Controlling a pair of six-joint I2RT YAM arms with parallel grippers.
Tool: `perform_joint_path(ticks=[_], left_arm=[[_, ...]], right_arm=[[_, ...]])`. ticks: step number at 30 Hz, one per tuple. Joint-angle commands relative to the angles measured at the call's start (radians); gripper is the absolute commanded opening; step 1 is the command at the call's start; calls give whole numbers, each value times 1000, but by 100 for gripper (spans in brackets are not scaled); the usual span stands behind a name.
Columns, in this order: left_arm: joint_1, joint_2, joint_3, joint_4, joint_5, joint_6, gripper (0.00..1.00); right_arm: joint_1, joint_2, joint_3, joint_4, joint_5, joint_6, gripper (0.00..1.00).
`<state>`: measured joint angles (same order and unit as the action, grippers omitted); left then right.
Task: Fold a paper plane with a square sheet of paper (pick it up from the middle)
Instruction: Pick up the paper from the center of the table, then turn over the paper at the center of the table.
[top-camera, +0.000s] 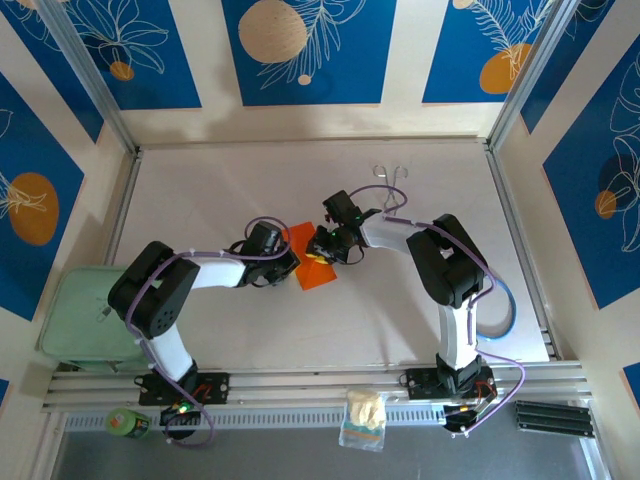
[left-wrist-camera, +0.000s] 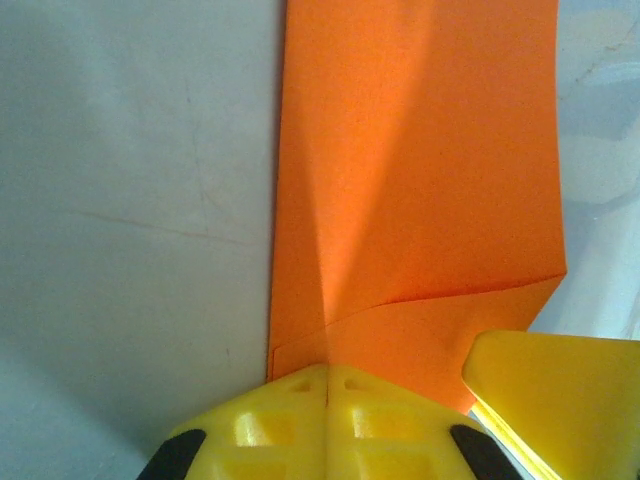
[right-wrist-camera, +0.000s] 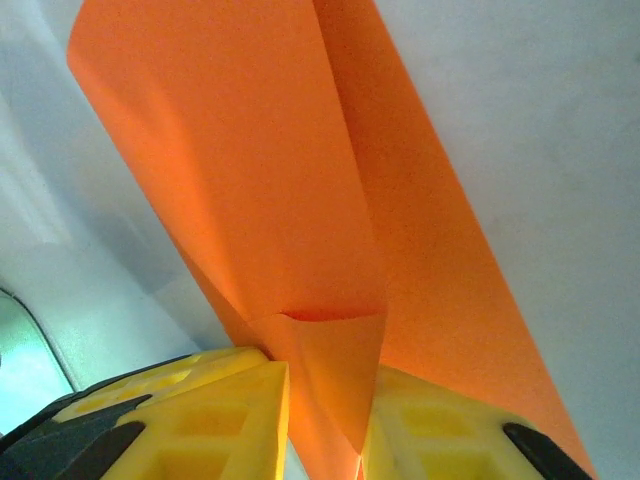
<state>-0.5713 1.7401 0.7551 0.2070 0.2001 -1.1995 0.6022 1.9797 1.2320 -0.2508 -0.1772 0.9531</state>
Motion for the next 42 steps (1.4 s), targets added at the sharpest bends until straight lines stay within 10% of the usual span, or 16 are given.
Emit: perform_joint_path(ticks=[1, 13, 29, 35, 42], left_arm=[[10, 5, -34, -75, -34, -5, 6], [76, -91, -26, -69, 21, 41, 14], [155, -398, -204, 282, 335, 21, 93], [130, -382, -199, 393, 353, -29, 94], [128, -310, -183, 567, 371, -92, 72]], right_arm=[[5, -23, -20, 12, -38, -25, 24], [5, -64, -46, 75, -34, -59, 8], [-89, -196, -116, 455, -322, 128, 6], [-102, -186, -120, 552, -395, 205, 6], [-108, -198, -138, 574, -417, 210, 7]])
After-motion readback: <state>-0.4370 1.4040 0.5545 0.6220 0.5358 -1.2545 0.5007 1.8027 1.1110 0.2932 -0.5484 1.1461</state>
